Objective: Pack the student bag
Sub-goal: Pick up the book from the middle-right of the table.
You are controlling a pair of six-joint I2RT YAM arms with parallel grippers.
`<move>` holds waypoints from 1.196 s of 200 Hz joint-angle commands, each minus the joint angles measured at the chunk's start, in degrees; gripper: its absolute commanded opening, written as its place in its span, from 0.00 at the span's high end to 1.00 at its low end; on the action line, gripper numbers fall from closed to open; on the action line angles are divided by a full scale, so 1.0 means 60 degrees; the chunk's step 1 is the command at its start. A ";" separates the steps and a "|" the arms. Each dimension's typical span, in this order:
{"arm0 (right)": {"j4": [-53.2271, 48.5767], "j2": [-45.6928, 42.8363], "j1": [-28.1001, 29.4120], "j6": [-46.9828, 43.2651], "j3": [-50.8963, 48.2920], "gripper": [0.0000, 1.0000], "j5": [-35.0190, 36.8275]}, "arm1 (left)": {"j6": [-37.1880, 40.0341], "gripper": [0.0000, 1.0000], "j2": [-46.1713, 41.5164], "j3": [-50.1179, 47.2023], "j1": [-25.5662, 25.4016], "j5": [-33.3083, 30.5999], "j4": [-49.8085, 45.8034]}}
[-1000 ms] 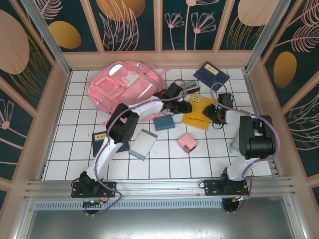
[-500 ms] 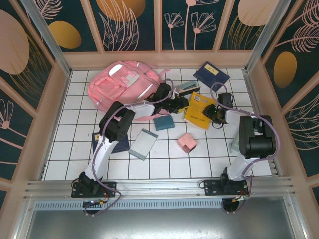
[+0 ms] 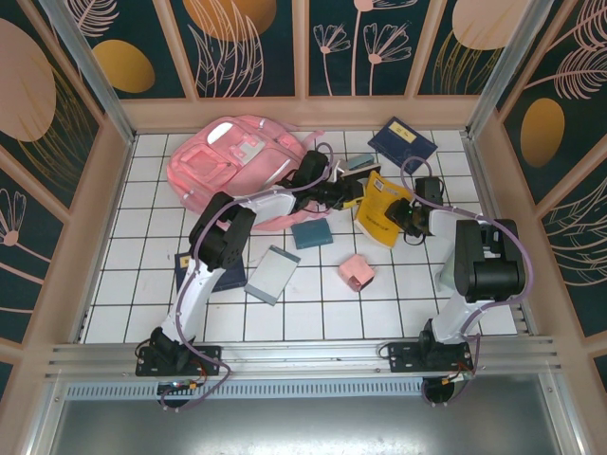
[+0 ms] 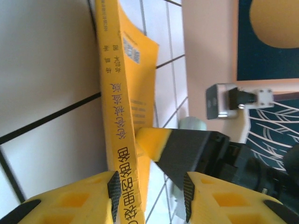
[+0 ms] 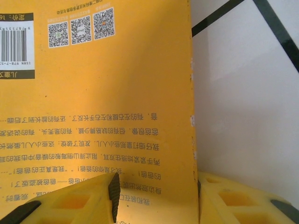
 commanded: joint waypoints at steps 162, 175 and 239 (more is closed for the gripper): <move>0.0347 -0.0176 0.0275 0.0146 0.0348 0.55 -0.1366 | -0.4013 0.56 0.0194 -0.0722 -0.0637 0.0913 0.2824; 0.0310 -0.0195 0.0267 0.0128 0.0355 0.56 -0.1339 | -0.2528 0.55 0.0197 -0.0137 -0.0634 0.0686 0.0737; -0.0029 -0.0736 0.0097 -0.0033 0.0251 0.43 -0.1086 | -0.0100 0.89 0.0220 0.0967 -0.0591 0.0134 -0.1913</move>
